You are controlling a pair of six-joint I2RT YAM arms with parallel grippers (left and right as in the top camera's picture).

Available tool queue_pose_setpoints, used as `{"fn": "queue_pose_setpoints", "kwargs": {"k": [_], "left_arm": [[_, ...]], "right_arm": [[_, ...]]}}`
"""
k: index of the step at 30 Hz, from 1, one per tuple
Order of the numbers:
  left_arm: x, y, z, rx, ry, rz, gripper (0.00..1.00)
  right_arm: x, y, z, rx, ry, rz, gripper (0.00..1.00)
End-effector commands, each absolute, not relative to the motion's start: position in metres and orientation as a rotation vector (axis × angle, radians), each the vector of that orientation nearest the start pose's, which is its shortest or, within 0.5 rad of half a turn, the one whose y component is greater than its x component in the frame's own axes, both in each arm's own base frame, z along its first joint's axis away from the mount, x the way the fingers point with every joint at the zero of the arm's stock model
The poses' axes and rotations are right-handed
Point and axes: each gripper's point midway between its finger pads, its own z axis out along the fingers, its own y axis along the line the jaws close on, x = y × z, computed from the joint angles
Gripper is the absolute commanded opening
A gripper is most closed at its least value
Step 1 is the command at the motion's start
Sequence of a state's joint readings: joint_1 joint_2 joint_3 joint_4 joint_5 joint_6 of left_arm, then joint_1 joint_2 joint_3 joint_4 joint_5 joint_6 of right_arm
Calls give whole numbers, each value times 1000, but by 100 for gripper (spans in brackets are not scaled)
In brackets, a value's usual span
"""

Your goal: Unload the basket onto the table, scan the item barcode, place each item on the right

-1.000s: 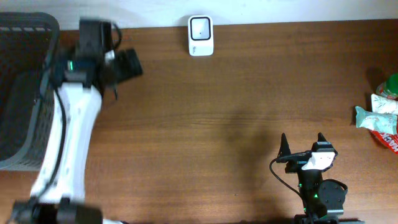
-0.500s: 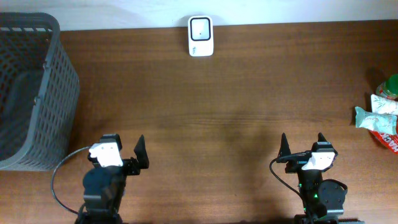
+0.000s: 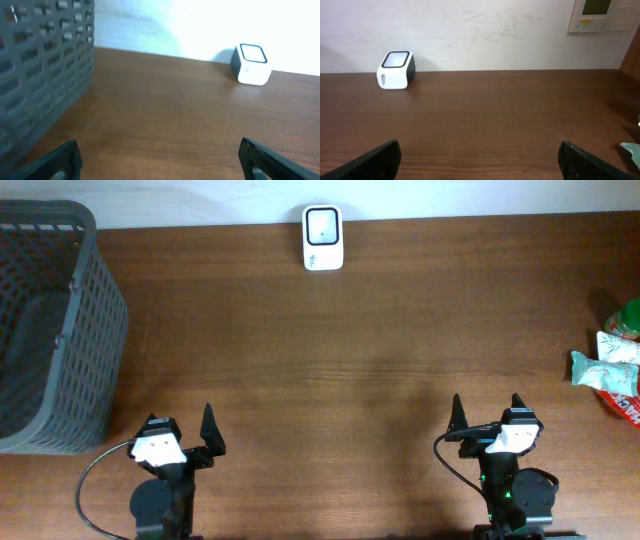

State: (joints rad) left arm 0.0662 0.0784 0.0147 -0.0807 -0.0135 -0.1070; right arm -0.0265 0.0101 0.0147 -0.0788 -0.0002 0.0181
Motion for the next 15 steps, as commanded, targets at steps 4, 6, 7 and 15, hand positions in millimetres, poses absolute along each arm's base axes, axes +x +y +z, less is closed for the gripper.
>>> {"fn": "queue_pose_setpoints", "kwargs": {"k": [4,6,7,15], "left_arm": [[245,14,156,-64,1650,21,99],[246,2,156,41,1650,47,99],[246,-3,156,81,1649,49,99],[246,-8,156,54,1649,-2,99]], "right_arm": [[246,-9,155,40,1649,-21,99],[246,-9,155,40,1649,-21,99],[246,-9,155,40,1649,-21,99],[246,-9,155,40,1649,-21,99]]}}
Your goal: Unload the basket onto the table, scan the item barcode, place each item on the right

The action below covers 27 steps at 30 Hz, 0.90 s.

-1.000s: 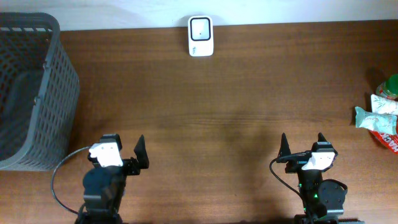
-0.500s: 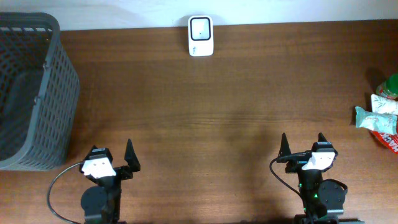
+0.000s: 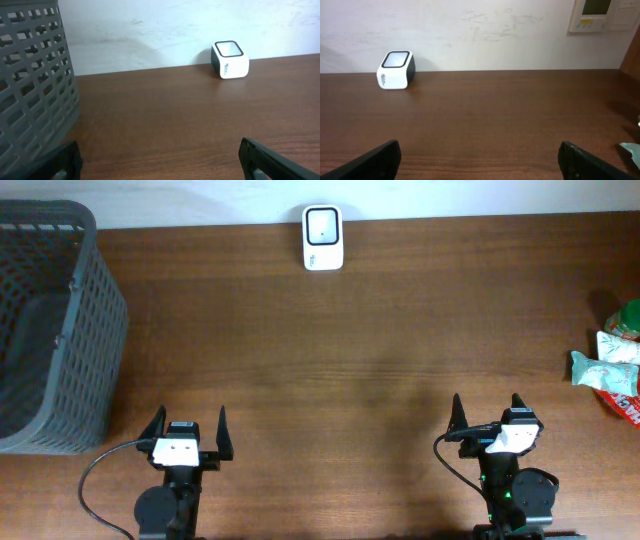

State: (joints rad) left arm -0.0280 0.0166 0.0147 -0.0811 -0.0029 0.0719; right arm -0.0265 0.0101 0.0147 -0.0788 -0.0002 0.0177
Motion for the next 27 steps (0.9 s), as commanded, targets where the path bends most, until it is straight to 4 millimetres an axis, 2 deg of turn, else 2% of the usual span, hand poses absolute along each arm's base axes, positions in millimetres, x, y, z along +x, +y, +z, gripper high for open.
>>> {"fn": "queue_pose_setpoints", "kwargs": {"k": [1,3,27], "left_arm": [[246,-2,156,-23,1650,-36,99],[246,3,156,-59,1650,-38,99],[246,3,156,-61,1649,-41,99]], "right_arm": [[246,-9,155,40,1649,-21,99],[246,-9,155,40,1649,-21,98],[246,-9,155,40,1649,-21,98]]}}
